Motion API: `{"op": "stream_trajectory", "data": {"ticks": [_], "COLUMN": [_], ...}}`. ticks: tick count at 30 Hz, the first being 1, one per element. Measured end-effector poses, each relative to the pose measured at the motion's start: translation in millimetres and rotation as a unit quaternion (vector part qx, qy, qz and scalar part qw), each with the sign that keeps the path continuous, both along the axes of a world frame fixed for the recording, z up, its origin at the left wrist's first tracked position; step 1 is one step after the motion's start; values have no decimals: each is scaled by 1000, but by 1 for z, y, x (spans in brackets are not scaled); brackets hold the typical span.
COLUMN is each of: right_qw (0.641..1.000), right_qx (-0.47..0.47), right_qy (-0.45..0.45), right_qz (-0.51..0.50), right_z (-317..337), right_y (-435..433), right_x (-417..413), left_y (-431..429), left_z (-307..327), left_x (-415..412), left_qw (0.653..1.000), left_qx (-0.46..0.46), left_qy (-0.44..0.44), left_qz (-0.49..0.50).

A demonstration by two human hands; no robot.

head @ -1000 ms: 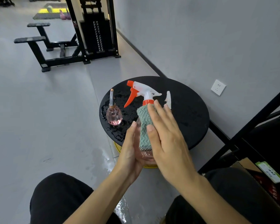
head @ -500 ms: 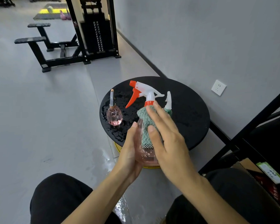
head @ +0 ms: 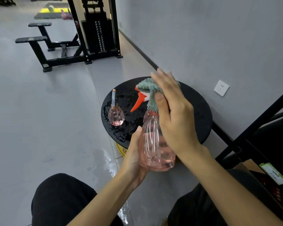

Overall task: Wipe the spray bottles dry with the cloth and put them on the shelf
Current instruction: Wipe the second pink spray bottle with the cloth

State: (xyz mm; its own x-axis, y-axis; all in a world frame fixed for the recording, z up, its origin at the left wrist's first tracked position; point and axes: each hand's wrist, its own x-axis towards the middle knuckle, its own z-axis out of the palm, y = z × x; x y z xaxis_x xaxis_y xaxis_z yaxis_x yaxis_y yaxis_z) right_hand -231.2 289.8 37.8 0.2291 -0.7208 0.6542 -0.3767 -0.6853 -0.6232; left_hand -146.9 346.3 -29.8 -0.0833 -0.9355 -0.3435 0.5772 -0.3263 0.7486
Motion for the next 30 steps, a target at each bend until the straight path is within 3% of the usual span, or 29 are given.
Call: {"op": "stream_trajectory", "data": {"ticks": [5, 9, 12, 17, 22, 27, 30], "right_qw": [984, 926, 895, 882, 897, 890, 910], "right_qx": [53, 89, 106, 107, 113, 106, 72], "right_qy": [167, 367, 433, 459, 427, 439, 406], "right_qz": [8, -17, 13, 32, 5, 64, 41], "right_z": [8, 5, 5, 12, 21, 14, 16], "right_y": [-13, -14, -6, -15, -31, -16, -10], "right_x": [12, 7, 3, -3, -5, -7, -7], "left_y": [0, 3, 6, 9, 9, 6, 6], "left_z": [-1, -3, -5, -1, 0, 0, 2], "left_x": [-1, 1, 2, 0, 0, 6, 5], "left_qw": [1000, 999, 998, 997, 995, 996, 997], "left_qx": [-1, -2, -2, -30, -47, -48, -49], "left_qy": [-25, -35, -44, -40, -45, -38, -18], "left_qz": [-10, -25, -35, -50, -71, -63, -56]}}
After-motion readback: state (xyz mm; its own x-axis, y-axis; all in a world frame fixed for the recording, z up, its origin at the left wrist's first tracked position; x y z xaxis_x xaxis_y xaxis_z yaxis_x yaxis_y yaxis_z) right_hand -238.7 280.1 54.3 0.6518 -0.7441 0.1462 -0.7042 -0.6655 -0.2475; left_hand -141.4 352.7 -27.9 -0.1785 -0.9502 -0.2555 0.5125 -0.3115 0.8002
